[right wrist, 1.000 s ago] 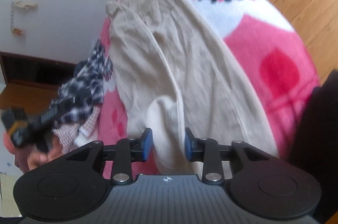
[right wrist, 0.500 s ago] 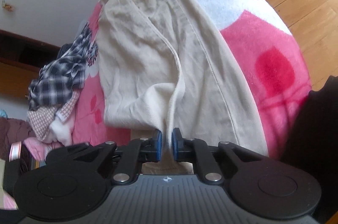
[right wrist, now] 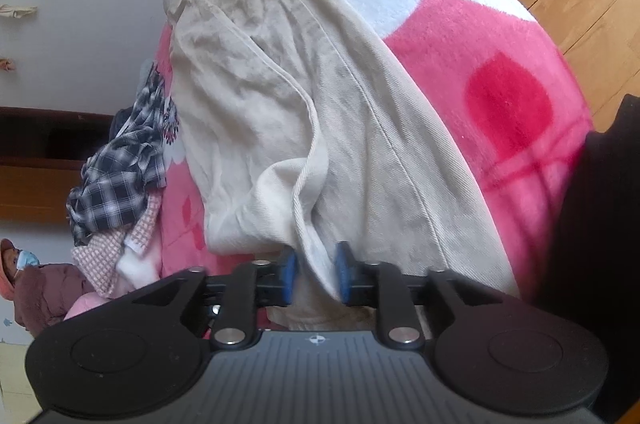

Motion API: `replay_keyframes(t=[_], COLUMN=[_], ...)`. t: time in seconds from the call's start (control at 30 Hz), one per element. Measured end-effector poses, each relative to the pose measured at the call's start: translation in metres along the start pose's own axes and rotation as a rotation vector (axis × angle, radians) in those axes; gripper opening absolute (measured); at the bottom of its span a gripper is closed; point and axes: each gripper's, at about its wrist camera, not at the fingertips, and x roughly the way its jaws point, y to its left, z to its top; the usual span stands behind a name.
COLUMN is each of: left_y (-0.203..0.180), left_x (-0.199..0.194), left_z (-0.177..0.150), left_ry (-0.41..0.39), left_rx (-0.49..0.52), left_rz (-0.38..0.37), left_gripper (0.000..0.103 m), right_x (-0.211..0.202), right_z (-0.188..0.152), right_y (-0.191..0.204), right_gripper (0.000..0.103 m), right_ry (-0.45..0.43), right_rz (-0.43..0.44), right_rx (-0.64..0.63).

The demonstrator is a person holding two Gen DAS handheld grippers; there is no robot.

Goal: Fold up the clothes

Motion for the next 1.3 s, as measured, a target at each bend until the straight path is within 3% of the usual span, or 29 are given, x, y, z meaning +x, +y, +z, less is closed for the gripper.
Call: replay_keyframes(t=[0.07, 0.13, 0.23, 0.33, 0.47, 0.7, 0.8, 0.9, 1.03, 1.2, 1.3], left_y=[0.009, 0.019, 0.034, 0.043, 0.037, 0.029, 0.032, 0.045, 0.09, 0.182, 0.25], left_x=[-0.002, -0.008, -0.027, -0.042, -0.044, 0.003, -0.002, -0.017, -0.021, -0.017, -0.01], left_z=[0.001, 0.003, 0.01, 0.019, 0.025, 0.04, 0.035, 0.021, 0.004, -0.015, -0.028], left_ry=[-0.012, -0.036, -0.099, -0.124, -0.108, 0.021, 0.037, 0.011, 0.002, -0.038, -0.066], left_rx=[-0.05, -0.103, -0.168, -0.176, -0.151, -0.22, -0.209, -0.214, -0.32, -0.623, -0.87], left_rz=[0.015, 0.03, 0.003, -0.116, -0.297, -0.403, -0.41, -0.369, -0.271, -0.103, 0.088], left_gripper=[0.011, 0.008, 0.007, 0.006, 0.007, 0.022, 0.029, 0.037, 0.038, 0.038, 0.038], right_x=[-0.008, -0.015, -0.027, -0.038, -0.051, -0.036, -0.026, -0.033, -0.054, -0.078, -0.071], right_z=[-0.002, -0.004, -0.007, -0.01, -0.011, -0.003, -0.001, 0.0, 0.011, 0.062, 0.101], right_y=[0.008, 0.015, 0.027, 0.038, 0.048, 0.034, 0.031, 0.037, 0.052, 0.098, 0.141], right_gripper=[0.026, 0.008, 0.004, 0.004, 0.003, 0.004, 0.013, 0.032, 0.034, 0.034, 0.035], right_ry=[-0.015, -0.029, -0.051, -0.073, -0.048, 0.013, 0.056, 0.062, 0.016, -0.119, -0.189], right_rz=[-0.004, -0.009, -0.015, -0.021, -0.047, -0.159, -0.245, -0.304, -0.32, -0.172, -0.099], right_rx=[-0.042, -0.083, -0.146, -0.208, -0.265, -0.273, -0.302, -0.361, -0.428, -0.458, -0.51])
